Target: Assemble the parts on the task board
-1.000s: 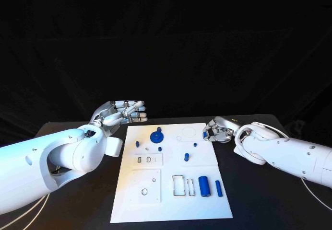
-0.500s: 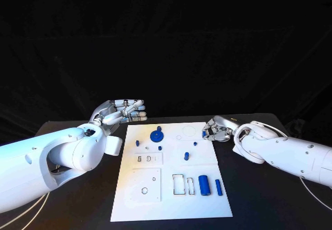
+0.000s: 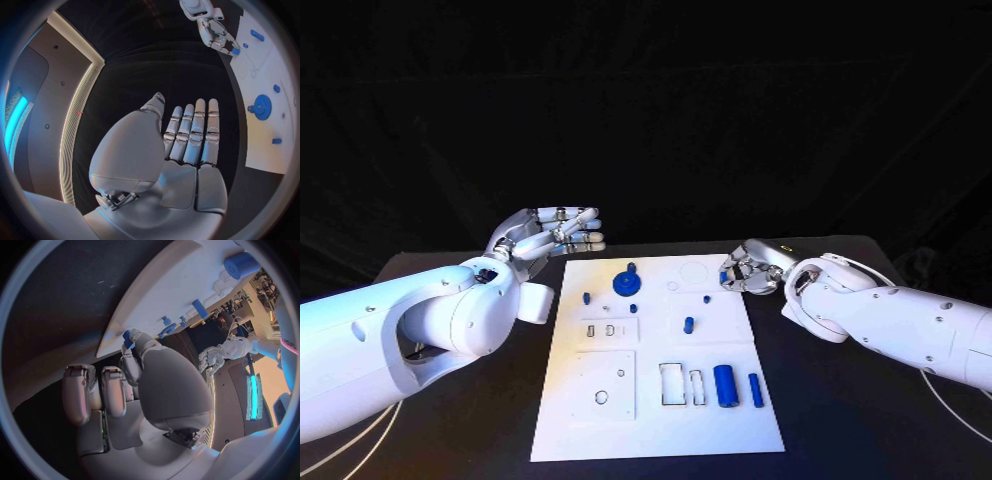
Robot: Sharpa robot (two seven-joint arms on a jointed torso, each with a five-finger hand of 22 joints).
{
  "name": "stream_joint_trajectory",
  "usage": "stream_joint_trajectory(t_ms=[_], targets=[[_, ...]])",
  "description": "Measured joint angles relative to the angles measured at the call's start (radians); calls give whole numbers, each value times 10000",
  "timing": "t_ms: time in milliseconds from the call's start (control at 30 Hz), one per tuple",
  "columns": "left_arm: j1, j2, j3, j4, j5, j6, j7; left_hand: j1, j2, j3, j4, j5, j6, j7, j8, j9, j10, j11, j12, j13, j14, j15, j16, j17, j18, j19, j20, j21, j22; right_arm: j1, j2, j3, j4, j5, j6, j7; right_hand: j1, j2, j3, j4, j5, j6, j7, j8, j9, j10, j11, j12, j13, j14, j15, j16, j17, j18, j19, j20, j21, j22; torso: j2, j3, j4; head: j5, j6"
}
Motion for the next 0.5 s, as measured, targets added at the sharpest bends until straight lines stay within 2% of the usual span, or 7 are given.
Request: stream_joint_trajectory(t_ms=[167,500], targets=[[0,1,0,-34,0,0,-2,30,30,0,0,0,0,0,0,0,0,0,0,0,0,0,0,0,0,0,0,0,0,37,-111,11,469,310,-232,-187,86,63,410,-151,23,-34,34,7,-15,0,0,0,13,-15,-14,0,-1,1,0,0,38,-1,-7,-5,0,26,-18],[-1,24,-1,-94,0,0,-9,39,40,0,0,0,0,0,0,0,0,0,0,0,0,0,0,8,0,0,0,0,1,339,-154,39,1584,655,-449,-769,101,46,943,-296,182,-60,27,23,-50,-1,1,0,33,-15,-14,2,-2,0,0,1,90,-1,-20,-19,5,69,-36]])
